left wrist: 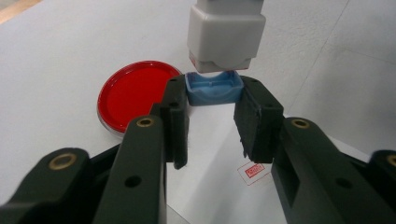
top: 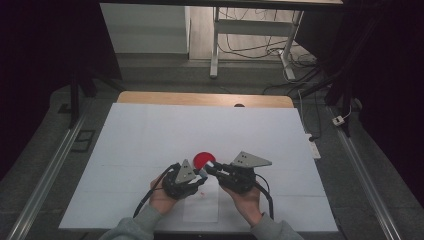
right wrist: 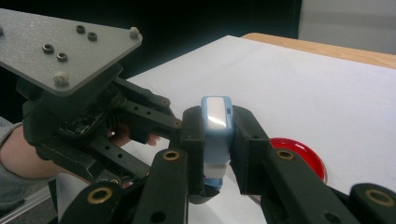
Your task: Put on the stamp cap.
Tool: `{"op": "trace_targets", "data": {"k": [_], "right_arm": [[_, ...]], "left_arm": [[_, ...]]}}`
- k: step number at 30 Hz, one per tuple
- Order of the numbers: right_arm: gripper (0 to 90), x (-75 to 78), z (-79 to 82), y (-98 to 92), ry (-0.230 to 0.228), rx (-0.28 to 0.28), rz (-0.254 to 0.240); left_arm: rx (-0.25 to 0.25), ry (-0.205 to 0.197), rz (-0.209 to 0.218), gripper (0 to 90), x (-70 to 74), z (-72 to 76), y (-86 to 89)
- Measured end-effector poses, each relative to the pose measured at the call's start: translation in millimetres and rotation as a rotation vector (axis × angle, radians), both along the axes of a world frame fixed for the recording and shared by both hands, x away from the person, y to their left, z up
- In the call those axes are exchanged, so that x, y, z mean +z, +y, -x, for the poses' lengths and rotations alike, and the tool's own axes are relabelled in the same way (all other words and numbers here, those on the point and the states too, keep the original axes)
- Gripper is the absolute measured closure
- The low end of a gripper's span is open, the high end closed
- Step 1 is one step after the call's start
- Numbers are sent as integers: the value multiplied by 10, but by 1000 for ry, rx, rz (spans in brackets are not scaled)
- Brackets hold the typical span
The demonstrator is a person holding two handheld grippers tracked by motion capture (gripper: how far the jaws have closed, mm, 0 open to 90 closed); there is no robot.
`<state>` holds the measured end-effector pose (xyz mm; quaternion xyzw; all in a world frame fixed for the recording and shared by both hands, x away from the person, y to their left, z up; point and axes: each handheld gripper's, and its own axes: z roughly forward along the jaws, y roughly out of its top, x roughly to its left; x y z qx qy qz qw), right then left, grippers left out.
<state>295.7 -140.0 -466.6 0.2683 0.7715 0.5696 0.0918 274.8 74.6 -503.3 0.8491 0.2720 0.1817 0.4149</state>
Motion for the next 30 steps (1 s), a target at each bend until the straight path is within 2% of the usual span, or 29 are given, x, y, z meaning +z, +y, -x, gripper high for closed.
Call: {"op": "trace_targets", "data": {"k": [9, 24, 30], "right_arm": [[759, -41, -1, 34, 6, -18, 21], [758, -45, 18, 41, 4, -37, 14], [758, -49, 26, 50, 4, -48, 10]], "left_arm": [[2, -7, 1, 652, 0, 5, -5], [8, -18, 1, 652, 2, 17, -15], [14, -36, -10, 652, 2, 31, -26]]}}
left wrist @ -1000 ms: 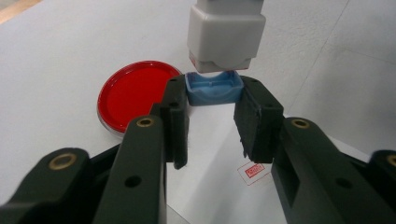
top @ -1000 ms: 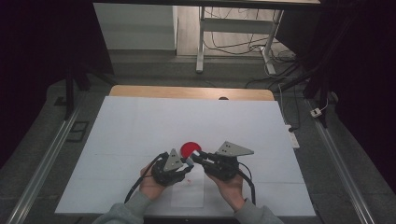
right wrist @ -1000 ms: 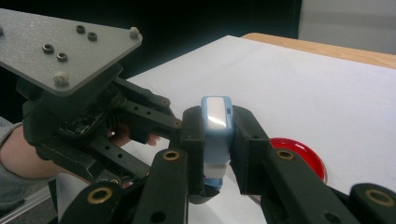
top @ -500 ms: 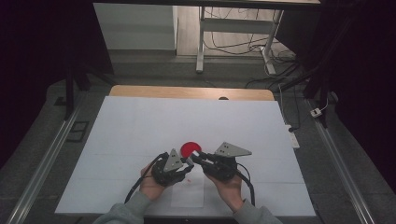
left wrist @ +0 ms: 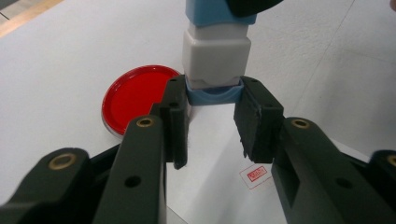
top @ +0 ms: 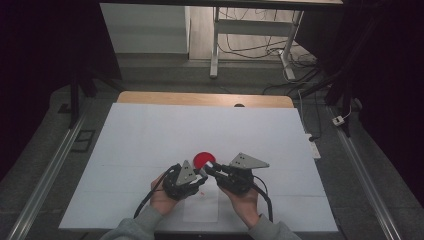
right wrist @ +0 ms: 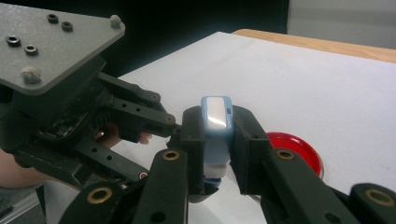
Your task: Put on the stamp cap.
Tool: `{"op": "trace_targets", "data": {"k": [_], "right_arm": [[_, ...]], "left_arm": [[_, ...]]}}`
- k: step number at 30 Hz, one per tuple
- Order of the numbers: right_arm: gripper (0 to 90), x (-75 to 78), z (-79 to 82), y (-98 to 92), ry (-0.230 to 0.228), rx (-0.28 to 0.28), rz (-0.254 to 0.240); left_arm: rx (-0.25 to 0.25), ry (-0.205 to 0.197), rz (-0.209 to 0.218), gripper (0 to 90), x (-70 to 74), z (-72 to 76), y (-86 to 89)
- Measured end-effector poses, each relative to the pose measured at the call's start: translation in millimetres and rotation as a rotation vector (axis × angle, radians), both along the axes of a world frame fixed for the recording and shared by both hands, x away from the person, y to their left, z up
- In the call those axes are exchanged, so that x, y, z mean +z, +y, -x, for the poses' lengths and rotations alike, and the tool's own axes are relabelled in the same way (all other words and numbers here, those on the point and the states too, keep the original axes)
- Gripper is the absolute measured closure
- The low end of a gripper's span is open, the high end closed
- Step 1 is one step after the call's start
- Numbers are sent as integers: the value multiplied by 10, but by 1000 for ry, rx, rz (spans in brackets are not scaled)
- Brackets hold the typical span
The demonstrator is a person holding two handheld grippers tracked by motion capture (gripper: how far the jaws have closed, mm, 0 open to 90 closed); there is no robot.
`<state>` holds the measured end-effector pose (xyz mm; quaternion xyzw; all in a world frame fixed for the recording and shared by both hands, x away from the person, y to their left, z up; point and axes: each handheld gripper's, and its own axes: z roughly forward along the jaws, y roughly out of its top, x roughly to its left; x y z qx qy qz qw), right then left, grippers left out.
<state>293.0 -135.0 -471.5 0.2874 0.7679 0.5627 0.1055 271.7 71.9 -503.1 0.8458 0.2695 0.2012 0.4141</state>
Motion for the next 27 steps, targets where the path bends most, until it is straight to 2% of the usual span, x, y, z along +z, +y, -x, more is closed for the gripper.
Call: {"op": "trace_targets", "data": {"k": [7, 19, 27], "right_arm": [[758, -8, -1, 1, 5, 1, -5], [758, 14, 16, -8, -13, -14, -6], [758, -3, 15, 3, 3, -22, 3]], "left_arm": [[3, -7, 1, 652, -5, 2, -10], [4, -11, -7, 653, -7, 5, -9], [13, -25, -13, 654, -7, 16, -14]]}}
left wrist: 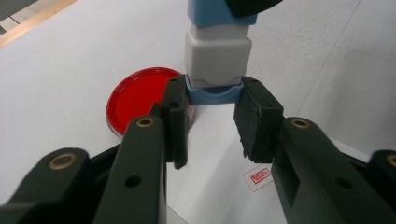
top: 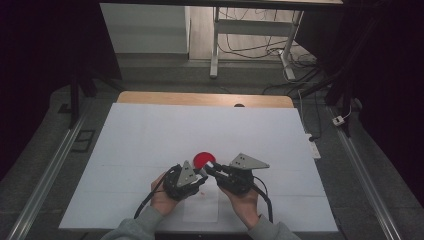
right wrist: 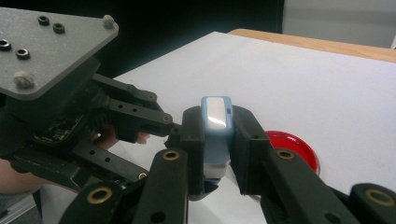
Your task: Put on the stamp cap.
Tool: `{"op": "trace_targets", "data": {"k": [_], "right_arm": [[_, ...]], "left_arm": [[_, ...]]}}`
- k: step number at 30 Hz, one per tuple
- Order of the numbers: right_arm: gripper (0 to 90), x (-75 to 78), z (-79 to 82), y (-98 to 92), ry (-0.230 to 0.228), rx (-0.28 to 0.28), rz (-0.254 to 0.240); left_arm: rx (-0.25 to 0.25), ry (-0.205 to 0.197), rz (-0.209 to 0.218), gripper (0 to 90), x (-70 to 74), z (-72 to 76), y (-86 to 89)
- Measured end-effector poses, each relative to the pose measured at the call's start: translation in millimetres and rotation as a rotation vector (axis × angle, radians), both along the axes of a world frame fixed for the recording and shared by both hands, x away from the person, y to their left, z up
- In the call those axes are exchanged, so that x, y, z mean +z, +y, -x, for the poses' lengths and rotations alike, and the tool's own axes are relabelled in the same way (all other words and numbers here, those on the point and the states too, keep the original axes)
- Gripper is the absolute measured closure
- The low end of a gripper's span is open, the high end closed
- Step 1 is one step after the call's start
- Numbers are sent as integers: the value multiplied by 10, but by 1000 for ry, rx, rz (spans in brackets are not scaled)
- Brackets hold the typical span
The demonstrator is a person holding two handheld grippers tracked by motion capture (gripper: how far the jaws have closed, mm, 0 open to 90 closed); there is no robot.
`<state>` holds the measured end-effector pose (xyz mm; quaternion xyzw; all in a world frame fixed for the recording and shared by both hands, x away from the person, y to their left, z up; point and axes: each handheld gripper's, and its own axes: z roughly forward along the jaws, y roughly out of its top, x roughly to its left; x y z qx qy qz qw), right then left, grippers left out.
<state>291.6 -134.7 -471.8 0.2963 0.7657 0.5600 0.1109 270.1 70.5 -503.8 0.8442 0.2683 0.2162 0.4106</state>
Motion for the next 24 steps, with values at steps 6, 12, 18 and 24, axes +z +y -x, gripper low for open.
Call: {"op": "trace_targets", "data": {"k": [6, 12, 18, 24], "right_arm": [[758, -14, 3, 9, 19, -12, 2], [758, -21, 3, 11, 26, -14, -5], [759, -18, -5, 0, 37, -11, -19], [760, -30, -15, 8, 57, -3, -8]], "left_arm": [[11, -19, -23, 654, -13, 17, -26], [17, -36, -30, 655, -10, 34, -36], [25, -78, -60, 658, -4, 63, -48], [26, -98, -84, 659, -1, 85, -68]]}}
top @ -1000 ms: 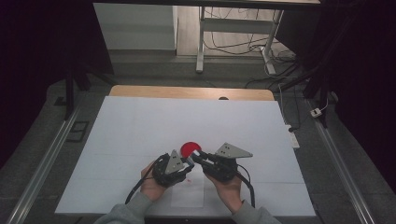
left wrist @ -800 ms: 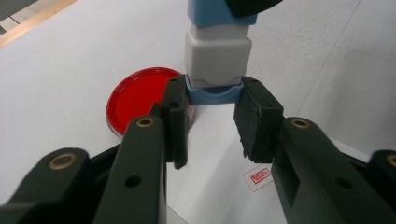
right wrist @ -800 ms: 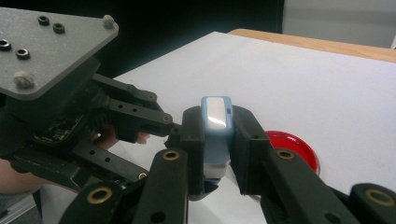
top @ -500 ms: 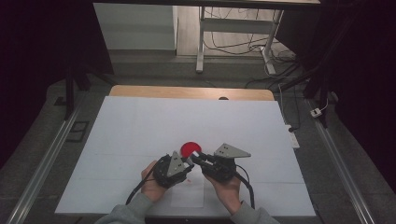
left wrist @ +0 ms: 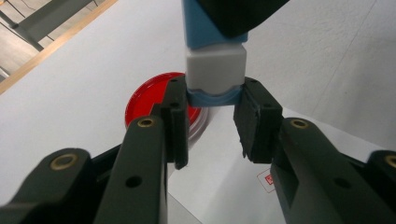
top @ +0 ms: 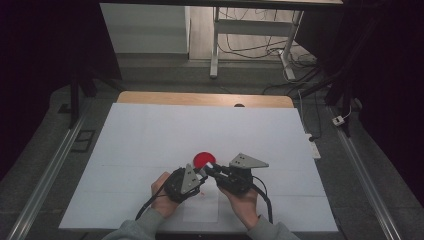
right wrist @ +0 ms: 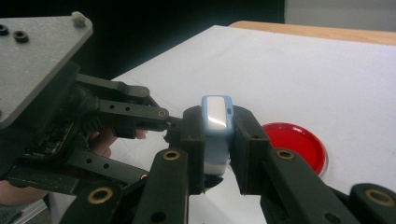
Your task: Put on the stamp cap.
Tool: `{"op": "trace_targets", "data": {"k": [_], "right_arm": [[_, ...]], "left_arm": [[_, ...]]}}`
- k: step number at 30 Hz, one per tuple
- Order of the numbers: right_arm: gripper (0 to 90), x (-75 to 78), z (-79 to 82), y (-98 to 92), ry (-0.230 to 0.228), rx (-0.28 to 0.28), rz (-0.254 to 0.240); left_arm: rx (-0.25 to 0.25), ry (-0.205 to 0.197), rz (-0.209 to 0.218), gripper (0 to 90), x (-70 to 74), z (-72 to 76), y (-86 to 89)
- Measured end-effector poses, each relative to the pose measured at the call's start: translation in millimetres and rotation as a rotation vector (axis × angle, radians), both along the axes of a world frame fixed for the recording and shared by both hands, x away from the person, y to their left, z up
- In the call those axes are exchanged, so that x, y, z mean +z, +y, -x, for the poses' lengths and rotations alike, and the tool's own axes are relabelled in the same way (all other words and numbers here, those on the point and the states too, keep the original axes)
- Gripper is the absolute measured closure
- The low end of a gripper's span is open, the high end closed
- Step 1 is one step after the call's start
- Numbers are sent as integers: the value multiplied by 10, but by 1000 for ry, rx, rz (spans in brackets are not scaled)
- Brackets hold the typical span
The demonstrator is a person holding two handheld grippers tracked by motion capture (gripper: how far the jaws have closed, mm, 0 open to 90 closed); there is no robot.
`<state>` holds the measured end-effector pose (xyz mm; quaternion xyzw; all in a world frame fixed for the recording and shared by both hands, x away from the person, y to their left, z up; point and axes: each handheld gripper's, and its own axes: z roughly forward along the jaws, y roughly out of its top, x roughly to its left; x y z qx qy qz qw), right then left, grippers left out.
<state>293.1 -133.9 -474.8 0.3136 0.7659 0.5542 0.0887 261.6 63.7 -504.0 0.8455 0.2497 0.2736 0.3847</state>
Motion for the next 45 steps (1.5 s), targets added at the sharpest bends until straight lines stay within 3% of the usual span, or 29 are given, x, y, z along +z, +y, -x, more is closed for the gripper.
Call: {"op": "trace_targets", "data": {"k": [4, 12, 19, 27, 34, 45], "right_arm": [[762, -8, -13, 0, 16, 5, 0], [763, -22, 2, 12, 6, 6, 8], [761, -10, -18, -16, 15, 10, -1], [760, 4, -15, -30, 3, 13, -18], [759, 17, -19, -51, -9, 14, -32], [759, 59, -49, -141, -29, 6, -46]], "left_arm": [[2, -9, -7, 659, 3, 8, -7], [6, -8, -7, 659, 11, 8, 0], [-1, 34, 33, 654, -19, -24, 18], [-8, 36, 59, 634, -6, -27, 38], [-15, 56, 73, 550, -7, -41, 51], [5, 113, 123, 301, 17, 3, 226]]}}
